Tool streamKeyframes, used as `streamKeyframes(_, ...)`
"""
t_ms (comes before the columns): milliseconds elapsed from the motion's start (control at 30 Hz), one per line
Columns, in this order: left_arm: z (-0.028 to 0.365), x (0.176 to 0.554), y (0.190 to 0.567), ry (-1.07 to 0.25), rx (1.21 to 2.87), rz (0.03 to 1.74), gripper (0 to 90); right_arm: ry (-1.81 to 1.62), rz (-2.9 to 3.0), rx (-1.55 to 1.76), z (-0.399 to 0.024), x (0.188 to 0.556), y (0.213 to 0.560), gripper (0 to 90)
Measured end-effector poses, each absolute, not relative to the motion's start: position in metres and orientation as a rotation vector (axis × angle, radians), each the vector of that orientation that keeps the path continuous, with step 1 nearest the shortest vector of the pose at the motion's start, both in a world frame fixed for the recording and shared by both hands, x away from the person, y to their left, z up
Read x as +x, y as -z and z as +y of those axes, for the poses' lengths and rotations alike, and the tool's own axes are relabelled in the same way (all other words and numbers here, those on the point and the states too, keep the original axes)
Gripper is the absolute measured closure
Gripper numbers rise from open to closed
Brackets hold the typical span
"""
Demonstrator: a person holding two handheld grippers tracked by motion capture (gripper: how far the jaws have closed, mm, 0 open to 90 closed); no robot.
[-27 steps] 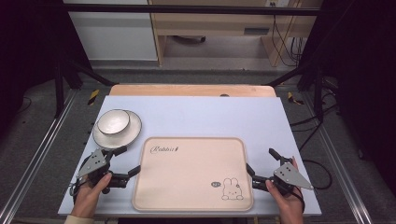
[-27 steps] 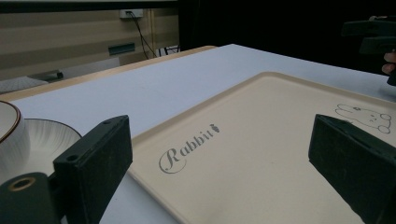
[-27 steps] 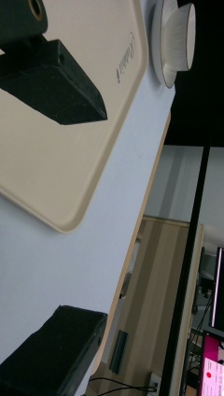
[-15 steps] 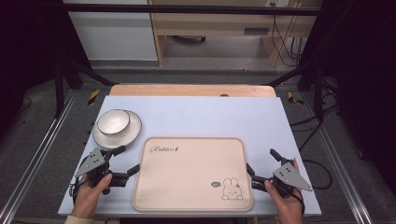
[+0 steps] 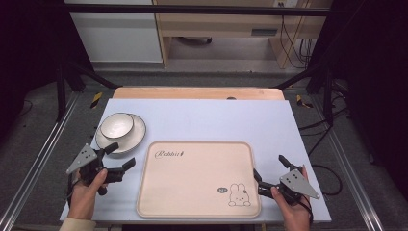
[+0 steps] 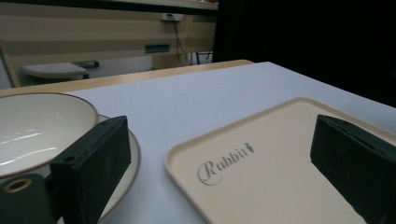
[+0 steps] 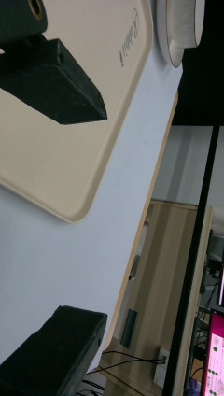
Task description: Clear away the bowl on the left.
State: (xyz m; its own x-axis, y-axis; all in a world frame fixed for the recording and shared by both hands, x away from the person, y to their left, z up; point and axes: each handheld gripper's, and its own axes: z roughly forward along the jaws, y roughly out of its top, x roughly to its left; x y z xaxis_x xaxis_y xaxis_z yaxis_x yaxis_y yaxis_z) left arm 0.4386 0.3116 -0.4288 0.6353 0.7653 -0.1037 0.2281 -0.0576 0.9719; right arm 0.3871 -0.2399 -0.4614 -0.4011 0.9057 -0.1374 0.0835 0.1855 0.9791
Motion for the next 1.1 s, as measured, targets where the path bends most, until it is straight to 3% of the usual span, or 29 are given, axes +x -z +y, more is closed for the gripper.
streamKeyframes(467, 0.341, 0.499, 0.389, -0.655, 1.713, 1.074, 5.4, -1.294, 1.702, 0.919, -0.225, 0.389, 0.460, 4.5)
streamKeyframes(833, 0.347, 0.530, 0.401, -0.670, 1.736, 1.241, 7.3, -1.286, 1.711, 0.914, -0.223, 0.389, 0.460, 4.5)
streamKeyframes(1100, 0.346, 0.543, 0.401, -0.684, 1.799, 1.239, 9.4, -1.291, 1.707, 0.917, -0.224, 0.388, 0.460, 4.4)
